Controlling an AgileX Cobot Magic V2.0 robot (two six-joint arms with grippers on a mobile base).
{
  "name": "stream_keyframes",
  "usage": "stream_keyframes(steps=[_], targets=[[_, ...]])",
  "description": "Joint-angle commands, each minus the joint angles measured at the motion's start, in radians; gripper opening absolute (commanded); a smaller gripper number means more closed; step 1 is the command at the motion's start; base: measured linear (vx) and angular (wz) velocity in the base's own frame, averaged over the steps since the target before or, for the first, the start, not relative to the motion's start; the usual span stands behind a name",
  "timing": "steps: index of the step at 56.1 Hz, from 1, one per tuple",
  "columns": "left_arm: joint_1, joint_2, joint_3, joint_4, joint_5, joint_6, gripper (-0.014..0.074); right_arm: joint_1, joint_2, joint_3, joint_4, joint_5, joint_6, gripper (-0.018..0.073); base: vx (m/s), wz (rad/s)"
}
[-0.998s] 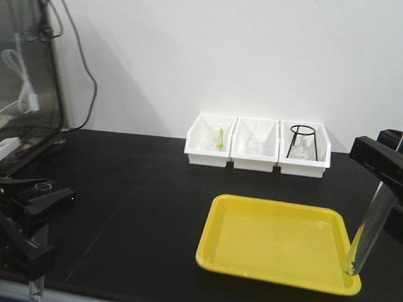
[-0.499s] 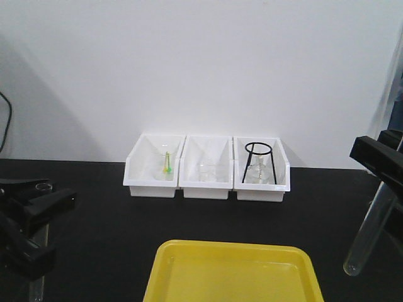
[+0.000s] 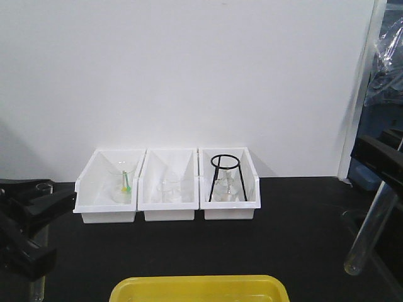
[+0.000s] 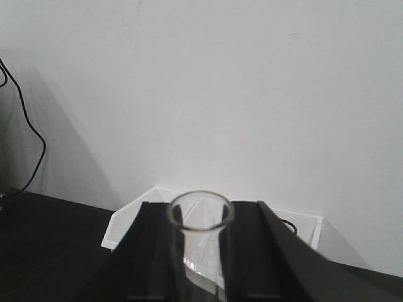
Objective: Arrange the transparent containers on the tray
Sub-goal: 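Lower the left gripper's tube into the yellow tray and open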
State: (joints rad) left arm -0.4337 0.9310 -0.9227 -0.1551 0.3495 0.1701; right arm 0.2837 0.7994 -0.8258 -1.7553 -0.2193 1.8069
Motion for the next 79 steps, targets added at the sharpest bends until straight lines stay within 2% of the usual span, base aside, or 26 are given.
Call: stream_keyframes(steps=[1, 49, 53, 58, 61, 69, 79], targets=[[-0.006, -0.01, -0.025, -0.012, -0.083, -0.001, -0.0001, -0.005, 0.0, -0.03, -0.038, 0.021, -0.005, -0.0012, 0.06, -0.07], [-0.006, -0.01, -0.025, -0.012, -0.087, -0.001, -0.0001, -0.005, 0.0, -0.03, -0.038, 0.027, -0.005, -0.0011, 0.01, -0.01], [-0.006, -0.01, -0.025, -0.017, -0.084, -0.028, -0.0001, -0.005, 0.0, -0.03, -0.038, 0.027, -0.005, -0.0011, 0.0, 0.0], [-0.006, 0.003, -0.025, -0.08, -0.063, -0.128, -0.0001, -0.005, 0.0, -0.03, -0.038, 0.028, -0.005, -0.0011, 0.0, 0.0], [-0.006, 0.027, -0.025, -0.112, -0.034, -0.153, -0.0001, -0.005, 0.0, -0.03, -0.038, 0.029, -0.005, -0.0011, 0.0, 0.0], [-0.006, 0.149, -0.025, -0.252, 0.029, -0.149, -0.0001, -0.005, 0.0, -0.03, -0.038, 0.033, -0.005, -0.0011, 0.0, 0.0], [-0.006, 0.35, -0.025, -0.459, -0.018, -0.151, -0.0001, -0.005, 0.0, -0.03, -0.038, 0.034, -0.005, -0.0011, 0.0, 0.0]])
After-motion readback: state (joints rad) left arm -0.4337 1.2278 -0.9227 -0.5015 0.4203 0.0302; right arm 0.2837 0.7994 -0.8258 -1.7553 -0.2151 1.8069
